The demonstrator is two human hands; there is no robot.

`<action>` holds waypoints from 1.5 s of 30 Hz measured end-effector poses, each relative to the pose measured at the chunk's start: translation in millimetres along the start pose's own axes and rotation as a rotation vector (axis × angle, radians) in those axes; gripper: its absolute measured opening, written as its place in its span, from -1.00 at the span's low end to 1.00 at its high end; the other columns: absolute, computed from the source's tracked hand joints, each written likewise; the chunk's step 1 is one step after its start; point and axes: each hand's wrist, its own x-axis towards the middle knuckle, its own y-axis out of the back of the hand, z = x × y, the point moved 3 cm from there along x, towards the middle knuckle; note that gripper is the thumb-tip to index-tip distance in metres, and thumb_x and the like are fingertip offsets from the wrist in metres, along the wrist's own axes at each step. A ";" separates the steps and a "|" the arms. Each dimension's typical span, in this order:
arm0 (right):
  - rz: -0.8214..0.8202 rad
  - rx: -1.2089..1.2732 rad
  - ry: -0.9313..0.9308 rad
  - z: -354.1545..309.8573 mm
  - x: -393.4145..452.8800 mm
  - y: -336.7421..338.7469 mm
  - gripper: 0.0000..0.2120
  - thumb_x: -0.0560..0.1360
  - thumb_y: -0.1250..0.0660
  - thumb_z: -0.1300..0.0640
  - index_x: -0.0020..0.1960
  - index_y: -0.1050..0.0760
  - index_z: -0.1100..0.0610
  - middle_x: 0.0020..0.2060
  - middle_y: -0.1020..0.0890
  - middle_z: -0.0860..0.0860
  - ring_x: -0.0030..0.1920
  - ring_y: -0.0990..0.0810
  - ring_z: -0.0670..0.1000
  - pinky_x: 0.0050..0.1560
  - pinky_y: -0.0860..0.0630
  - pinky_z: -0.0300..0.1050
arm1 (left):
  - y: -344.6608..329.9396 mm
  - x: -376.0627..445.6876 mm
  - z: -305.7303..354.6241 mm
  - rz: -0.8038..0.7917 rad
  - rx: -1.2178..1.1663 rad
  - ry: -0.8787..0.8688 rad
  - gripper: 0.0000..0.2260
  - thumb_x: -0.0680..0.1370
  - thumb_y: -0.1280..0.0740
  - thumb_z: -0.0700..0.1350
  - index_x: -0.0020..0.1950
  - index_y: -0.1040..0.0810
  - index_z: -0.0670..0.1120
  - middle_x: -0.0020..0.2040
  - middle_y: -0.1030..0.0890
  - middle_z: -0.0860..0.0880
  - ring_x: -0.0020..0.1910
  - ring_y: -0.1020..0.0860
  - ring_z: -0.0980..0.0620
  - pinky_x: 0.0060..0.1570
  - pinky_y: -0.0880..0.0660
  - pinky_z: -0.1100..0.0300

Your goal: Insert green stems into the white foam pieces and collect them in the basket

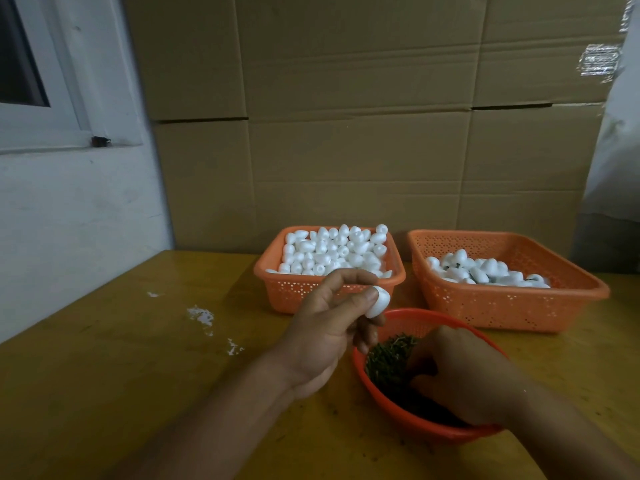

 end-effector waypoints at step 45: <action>0.480 1.049 0.311 -25.5 -31.0 23.4 -0.81 0.37 -0.42 0.08 -0.07 -0.64 0.14 -0.30 -0.73 0.09 -0.28 -0.73 0.07 -0.24 -0.68 -0.10 | -1.9 -0.9 -9.1 0.086 -0.078 0.169 -0.64 0.42 -0.37 0.27 -0.21 -0.55 -0.04 -0.39 -0.38 0.00 -0.48 -0.32 0.10 -0.49 -0.21 0.26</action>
